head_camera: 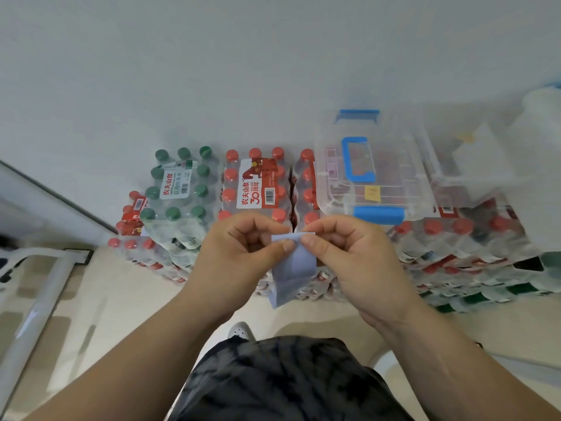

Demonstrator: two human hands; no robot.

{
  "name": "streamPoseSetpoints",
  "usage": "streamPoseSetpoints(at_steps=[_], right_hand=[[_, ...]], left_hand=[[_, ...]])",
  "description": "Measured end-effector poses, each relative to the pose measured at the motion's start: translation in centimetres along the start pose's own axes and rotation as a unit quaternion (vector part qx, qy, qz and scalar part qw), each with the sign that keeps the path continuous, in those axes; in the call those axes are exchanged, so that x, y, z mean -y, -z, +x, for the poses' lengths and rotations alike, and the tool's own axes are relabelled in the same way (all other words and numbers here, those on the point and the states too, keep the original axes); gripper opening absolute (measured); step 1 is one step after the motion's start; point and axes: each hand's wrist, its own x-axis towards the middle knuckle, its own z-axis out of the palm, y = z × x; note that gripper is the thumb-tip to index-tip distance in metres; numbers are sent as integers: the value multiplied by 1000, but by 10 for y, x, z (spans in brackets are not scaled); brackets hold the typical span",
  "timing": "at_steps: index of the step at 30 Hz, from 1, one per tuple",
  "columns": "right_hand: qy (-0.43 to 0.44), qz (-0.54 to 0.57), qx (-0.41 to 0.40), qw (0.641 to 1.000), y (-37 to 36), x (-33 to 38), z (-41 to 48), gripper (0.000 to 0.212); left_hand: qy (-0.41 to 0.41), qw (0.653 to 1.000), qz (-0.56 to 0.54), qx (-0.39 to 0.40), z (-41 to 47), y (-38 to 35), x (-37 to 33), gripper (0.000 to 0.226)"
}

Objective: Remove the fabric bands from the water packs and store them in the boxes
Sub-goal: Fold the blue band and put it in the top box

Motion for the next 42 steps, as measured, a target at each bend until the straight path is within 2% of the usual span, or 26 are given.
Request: streamPoseSetpoints(at_steps=[7, 16, 19, 24, 27, 33, 39, 42], right_hand=[[14, -44, -2, 999, 2, -3, -5, 14], [47, -29, -1, 998, 13, -3, -9, 23], [52, -28, 0, 998, 14, -1, -9, 22], [70, -56, 12, 996, 18, -3, -10, 22], [74, -55, 18, 996, 20, -6, -12, 26], [72, -33, 18, 997, 23, -10, -13, 20], [54, -23, 14, 998, 25, -10, -14, 5], [34, -23, 15, 999, 27, -13, -15, 13]], left_hand=[[21, 1000, -15, -13, -9, -6, -1, 16], [-3, 1000, -24, -16, -7, -18, -1, 28], [-4, 999, -36, 1, -9, -18, 1, 26], [20, 995, -99, -9, -14, -24, -2, 10], [27, 997, -70, -13, -13, -26, 1, 12], [29, 998, -50, -3, -9, -25, -1, 20], [23, 999, -19, 16, -9, -27, 0, 22], [34, 999, -26, 20, -9, -28, -1, 27]])
